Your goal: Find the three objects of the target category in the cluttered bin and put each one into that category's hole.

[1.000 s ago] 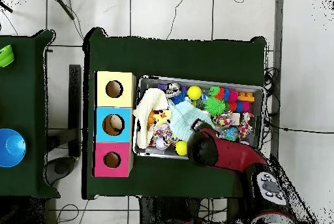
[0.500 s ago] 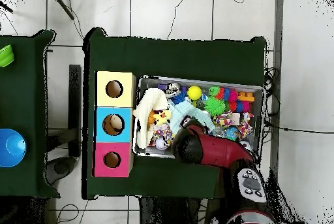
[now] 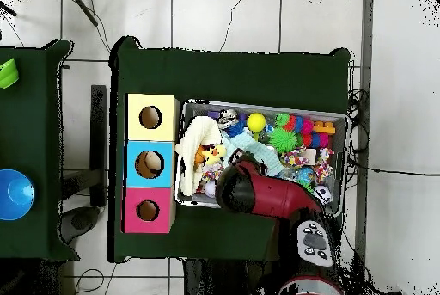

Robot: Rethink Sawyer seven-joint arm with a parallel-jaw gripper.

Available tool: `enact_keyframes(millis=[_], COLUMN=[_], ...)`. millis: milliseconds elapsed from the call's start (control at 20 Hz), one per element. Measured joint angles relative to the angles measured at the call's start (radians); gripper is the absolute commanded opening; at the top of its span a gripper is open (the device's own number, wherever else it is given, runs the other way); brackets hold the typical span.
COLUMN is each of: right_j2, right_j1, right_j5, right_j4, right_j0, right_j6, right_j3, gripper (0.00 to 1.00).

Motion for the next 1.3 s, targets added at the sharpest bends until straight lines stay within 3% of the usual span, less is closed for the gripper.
enact_keyframes(millis=[500, 550, 1300], right_j2=[-0.032, -0.033, -0.043], right_j1=[0.0, 0.0, 0.0], right_j5=[0.0, 0.0, 0.006], right_j4=[0.085, 0.106, 0.244], right_j0=[0.085, 0.099, 0.168], right_j6=[0.0, 0.0, 0.0], right_j3=[0.0, 0.0, 0.001], gripper=[0.0, 1.0, 1.0])
